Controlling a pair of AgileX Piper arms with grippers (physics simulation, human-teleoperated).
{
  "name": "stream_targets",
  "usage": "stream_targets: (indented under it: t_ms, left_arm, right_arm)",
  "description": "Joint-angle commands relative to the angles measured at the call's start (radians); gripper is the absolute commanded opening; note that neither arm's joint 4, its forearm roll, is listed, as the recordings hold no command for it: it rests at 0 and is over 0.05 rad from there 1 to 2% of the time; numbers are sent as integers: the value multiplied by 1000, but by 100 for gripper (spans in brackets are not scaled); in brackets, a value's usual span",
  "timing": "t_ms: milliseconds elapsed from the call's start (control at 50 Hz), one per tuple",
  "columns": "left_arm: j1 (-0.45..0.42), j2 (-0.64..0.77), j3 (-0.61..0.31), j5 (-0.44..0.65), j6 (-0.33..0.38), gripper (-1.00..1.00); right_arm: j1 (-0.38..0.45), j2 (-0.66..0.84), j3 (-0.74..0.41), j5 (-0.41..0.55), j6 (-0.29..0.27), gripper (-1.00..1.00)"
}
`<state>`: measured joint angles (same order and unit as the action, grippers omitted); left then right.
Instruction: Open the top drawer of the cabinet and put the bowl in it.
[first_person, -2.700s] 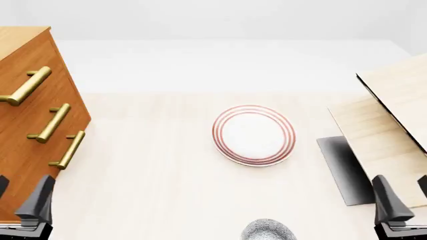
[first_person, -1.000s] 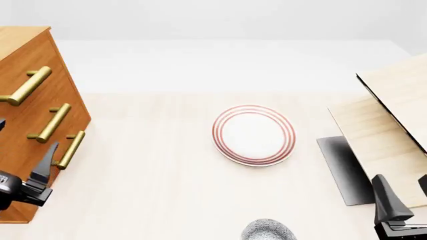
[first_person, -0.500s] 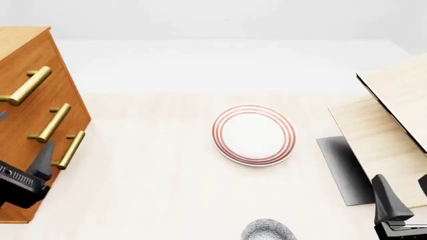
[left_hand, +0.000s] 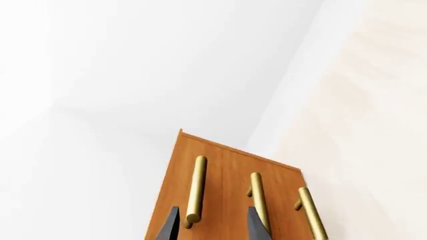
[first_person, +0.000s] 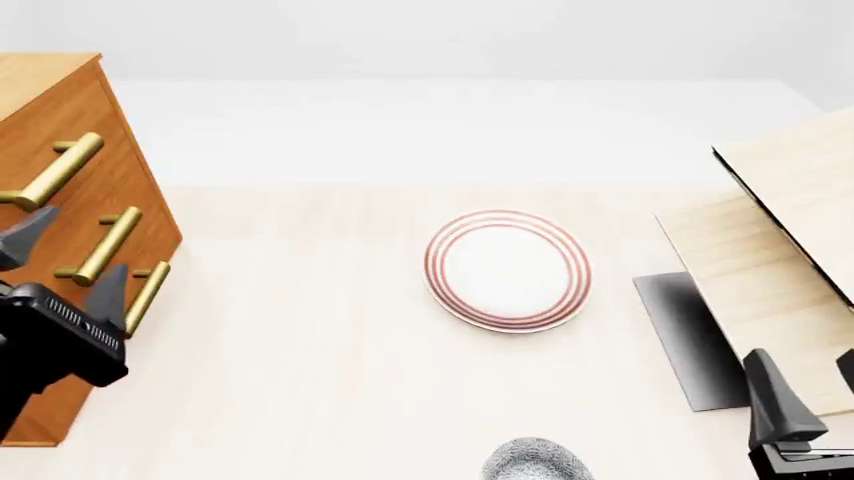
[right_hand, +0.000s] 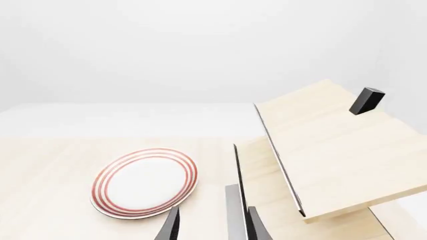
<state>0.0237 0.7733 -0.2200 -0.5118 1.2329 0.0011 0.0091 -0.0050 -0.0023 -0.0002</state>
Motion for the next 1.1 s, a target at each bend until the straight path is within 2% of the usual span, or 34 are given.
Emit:
stream_targets:
  t_ms: [20, 480, 720, 1100]
  left_arm:
    - [20, 126, 17, -149, 74, 100]
    - [82, 237, -28, -224, 165, 100]
    - [98, 266, -90, -200, 170, 100]
    - [140, 311, -104, -235, 173, 100]
  right_arm:
    - [0, -1, 1, 0, 0, 100]
    - [0, -1, 1, 0, 0, 100]
    - [0, -1, 1, 0, 0, 100]
    - [0, -1, 1, 0, 0, 100]
